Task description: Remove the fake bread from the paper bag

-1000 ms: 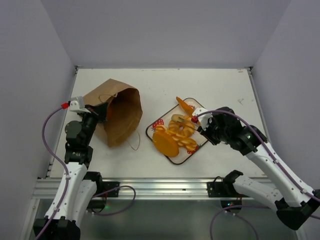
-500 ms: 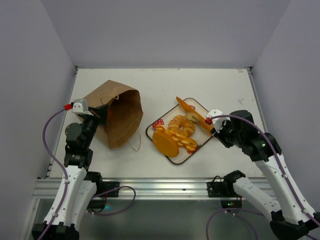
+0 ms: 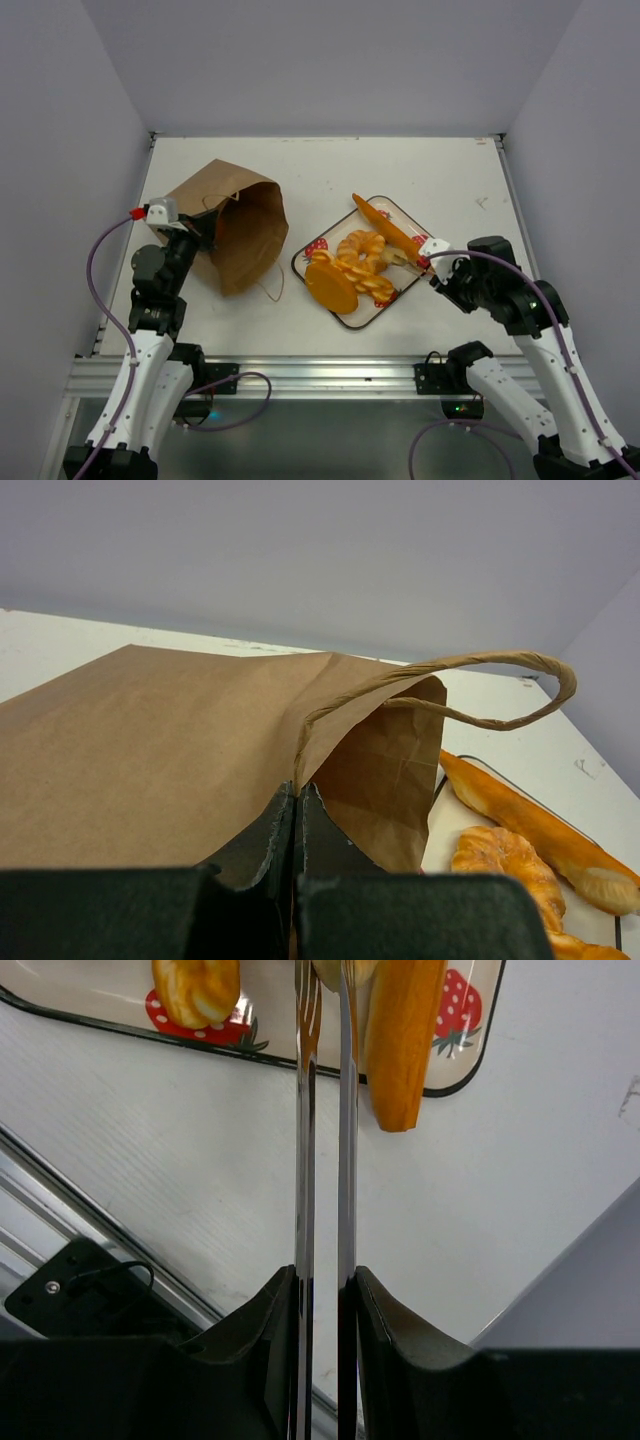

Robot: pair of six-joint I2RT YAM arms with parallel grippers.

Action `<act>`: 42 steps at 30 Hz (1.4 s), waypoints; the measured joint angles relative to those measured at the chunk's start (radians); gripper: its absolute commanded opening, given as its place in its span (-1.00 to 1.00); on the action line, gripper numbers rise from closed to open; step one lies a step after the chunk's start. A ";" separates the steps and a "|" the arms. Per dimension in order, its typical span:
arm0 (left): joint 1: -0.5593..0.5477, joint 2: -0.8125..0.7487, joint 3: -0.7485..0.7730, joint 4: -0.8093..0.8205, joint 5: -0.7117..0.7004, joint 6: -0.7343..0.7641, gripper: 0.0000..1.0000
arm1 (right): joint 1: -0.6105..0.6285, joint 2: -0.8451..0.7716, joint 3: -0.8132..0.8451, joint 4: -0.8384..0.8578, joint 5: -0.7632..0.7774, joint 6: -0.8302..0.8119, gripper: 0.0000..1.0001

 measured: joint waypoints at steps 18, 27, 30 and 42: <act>0.000 0.006 0.000 0.000 0.003 0.000 -1.00 | 0.000 0.037 -0.109 -0.003 0.080 -0.007 -0.38; 0.000 0.006 0.000 0.000 0.003 0.000 -1.00 | 0.000 0.048 -0.110 0.005 0.079 -0.002 -0.05; 0.000 0.006 0.000 0.000 0.003 0.000 -1.00 | 0.000 0.048 -0.108 0.005 0.078 0.000 -0.04; 0.000 0.005 0.000 0.000 0.008 0.000 -1.00 | 0.000 0.055 0.000 0.005 0.052 0.004 -0.09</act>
